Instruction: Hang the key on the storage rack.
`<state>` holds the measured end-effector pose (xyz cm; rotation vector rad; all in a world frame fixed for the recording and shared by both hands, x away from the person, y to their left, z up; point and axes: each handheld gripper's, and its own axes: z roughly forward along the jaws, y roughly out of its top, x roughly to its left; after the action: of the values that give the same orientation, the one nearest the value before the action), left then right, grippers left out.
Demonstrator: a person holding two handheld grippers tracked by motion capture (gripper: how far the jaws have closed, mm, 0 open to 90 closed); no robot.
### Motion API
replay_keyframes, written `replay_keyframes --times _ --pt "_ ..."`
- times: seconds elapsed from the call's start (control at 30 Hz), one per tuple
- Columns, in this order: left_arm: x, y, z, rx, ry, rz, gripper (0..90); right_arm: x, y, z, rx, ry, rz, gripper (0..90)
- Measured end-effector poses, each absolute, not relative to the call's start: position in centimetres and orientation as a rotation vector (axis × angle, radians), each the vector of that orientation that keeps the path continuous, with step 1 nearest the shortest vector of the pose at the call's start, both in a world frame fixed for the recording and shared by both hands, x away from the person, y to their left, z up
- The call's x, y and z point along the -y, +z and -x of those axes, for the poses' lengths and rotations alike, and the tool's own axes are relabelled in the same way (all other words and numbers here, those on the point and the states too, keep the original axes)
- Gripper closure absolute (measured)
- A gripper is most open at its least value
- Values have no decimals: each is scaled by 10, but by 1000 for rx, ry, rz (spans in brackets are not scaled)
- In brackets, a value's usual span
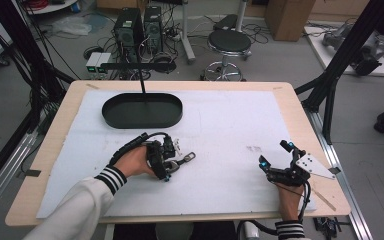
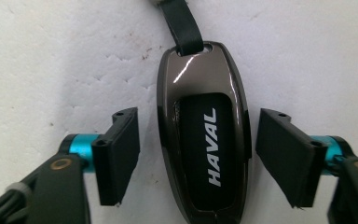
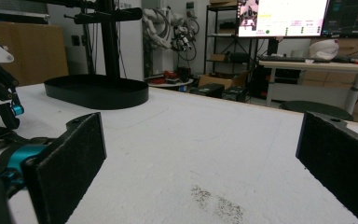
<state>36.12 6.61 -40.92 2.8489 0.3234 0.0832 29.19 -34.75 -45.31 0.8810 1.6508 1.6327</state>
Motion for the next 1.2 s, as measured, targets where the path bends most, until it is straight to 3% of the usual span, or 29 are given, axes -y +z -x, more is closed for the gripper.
replay_keyframes --times 0.1,0.17,0.2,0.63,0.77,1.2 --pt "-65 -410 -360 -319 91 -2848 333 348 -453 -292 -1650 1633 -878 4" --pt "-65 -408 -359 -331 75 -2835 461 348 -453 -292 -1650 1632 -877 4" --pt "-65 -408 -359 -342 74 -2834 472 348 -453 -292 -1650 1632 -878 4" --pt "-64 -406 -354 -332 119 -2821 486 348 -453 -292 -1650 1633 -882 4" --pt "-69 -399 -355 -348 212 -2793 488 348 -453 -292 -1650 1632 -881 4" --pt "-107 -370 -366 -550 304 -2537 488 347 -453 -292 -1649 1632 -881 4"
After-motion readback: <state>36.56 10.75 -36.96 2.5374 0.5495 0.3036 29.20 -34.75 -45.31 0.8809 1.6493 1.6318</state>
